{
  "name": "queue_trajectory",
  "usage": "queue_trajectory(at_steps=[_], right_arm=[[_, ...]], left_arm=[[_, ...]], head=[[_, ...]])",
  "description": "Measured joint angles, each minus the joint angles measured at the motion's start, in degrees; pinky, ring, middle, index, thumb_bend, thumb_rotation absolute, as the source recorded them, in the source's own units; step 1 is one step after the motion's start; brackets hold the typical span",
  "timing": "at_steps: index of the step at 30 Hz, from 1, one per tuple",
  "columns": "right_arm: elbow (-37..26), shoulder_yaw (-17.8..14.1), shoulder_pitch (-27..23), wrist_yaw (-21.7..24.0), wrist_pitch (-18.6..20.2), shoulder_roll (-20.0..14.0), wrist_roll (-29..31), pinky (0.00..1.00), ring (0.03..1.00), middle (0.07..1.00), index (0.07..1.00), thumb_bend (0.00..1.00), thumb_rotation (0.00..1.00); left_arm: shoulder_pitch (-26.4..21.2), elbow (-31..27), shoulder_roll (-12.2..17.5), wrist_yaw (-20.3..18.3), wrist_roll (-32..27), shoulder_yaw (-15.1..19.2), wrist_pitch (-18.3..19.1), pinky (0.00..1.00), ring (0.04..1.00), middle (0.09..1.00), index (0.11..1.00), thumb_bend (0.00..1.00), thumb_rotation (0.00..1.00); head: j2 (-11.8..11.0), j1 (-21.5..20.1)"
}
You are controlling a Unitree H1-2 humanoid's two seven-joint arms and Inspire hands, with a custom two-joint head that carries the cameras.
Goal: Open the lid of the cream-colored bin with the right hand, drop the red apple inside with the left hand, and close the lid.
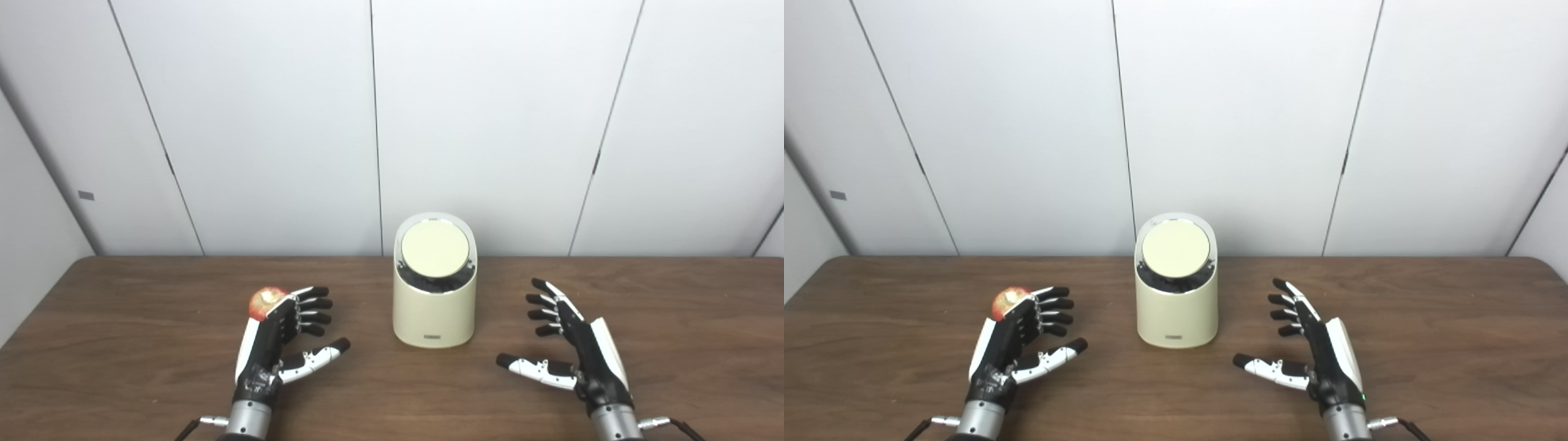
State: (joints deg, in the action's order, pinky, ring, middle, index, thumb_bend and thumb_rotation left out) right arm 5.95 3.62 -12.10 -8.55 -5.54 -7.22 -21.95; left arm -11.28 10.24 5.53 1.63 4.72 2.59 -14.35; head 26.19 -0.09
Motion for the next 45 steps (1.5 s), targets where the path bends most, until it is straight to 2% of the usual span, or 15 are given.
queue_trajectory(at_steps=[14, 17, 21, 25, 28, 32, 35, 42, 45], right_arm=[[0.3, 0.1, 0.0, 0.0, -1.0, 0.0, 0.0, 0.62, 0.730, 0.802, 0.861, 0.70, 0.23], [0.3, 0.1, 0.0, 0.0, -1.1, 0.0, 0.1, 0.62, 0.741, 0.804, 0.861, 0.71, 0.28], [-0.8, 0.6, -0.4, 0.0, -1.2, 0.3, 0.0, 0.63, 0.742, 0.797, 0.857, 0.71, 0.29], [-2.1, 1.0, -3.9, 0.1, -1.4, 0.8, 0.0, 0.63, 0.753, 0.808, 0.862, 0.69, 0.24], [-3.1, 1.1, -8.1, 1.0, -1.2, 0.6, 0.0, 0.67, 0.774, 0.827, 0.878, 0.71, 0.27], [-5.6, 1.6, -12.9, 3.2, 1.9, 0.0, -1.7, 0.66, 0.790, 0.840, 0.876, 0.76, 0.32], [-7.6, 2.0, -15.1, 4.8, 6.0, -0.3, -3.9, 0.64, 0.793, 0.846, 0.870, 0.78, 0.35], [-8.1, 3.2, -19.4, 7.4, 11.2, -1.6, -8.3, 0.63, 0.795, 0.861, 0.878, 0.78, 0.38], [-8.1, 4.6, -23.3, 9.4, 15.5, -2.5, -11.4, 0.61, 0.780, 0.858, 0.887, 0.77, 0.41]], left_arm=[[0.0, 0.0, 0.0, 0.0, -0.1, 0.0, 0.0, 0.56, 0.634, 0.696, 0.729, 0.71, 0.00], [0.0, 0.1, -0.1, 0.0, -0.1, 0.0, 0.0, 0.57, 0.630, 0.695, 0.729, 0.71, 0.00], [-0.1, 0.3, 0.0, -0.1, -0.5, 0.0, -0.1, 0.56, 0.627, 0.694, 0.726, 0.71, 0.00], [-1.1, 1.5, 0.0, 0.0, -0.5, 0.0, -0.2, 0.55, 0.626, 0.700, 0.728, 0.72, 0.00], [-1.2, 1.6, -0.1, 0.0, -0.5, 0.0, -0.5, 0.54, 0.617, 0.693, 0.724, 0.71, 0.00], [-1.5, 2.1, -0.1, 0.1, -0.3, 0.0, -1.4, 0.54, 0.623, 0.697, 0.730, 0.71, 0.00], [-1.8, 2.6, -0.1, 0.1, -0.4, 0.0, -2.1, 0.55, 0.628, 0.696, 0.727, 0.72, 0.00], [-2.3, 3.3, -0.1, 0.1, -0.4, 0.0, -2.4, 0.55, 0.619, 0.691, 0.732, 0.72, 0.00], [-2.4, 3.4, -0.1, 0.1, -0.4, 0.0, -2.4, 0.55, 0.619, 0.692, 0.735, 0.72, 0.00]], head=[[-0.6, 0.1], [-0.6, 0.6], [-0.8, 0.4], [-1.2, 0.5], [-1.6, 0.5], [-1.7, 0.4], [-1.8, 0.3], [-1.8, 0.1], [-1.8, 0.0]])
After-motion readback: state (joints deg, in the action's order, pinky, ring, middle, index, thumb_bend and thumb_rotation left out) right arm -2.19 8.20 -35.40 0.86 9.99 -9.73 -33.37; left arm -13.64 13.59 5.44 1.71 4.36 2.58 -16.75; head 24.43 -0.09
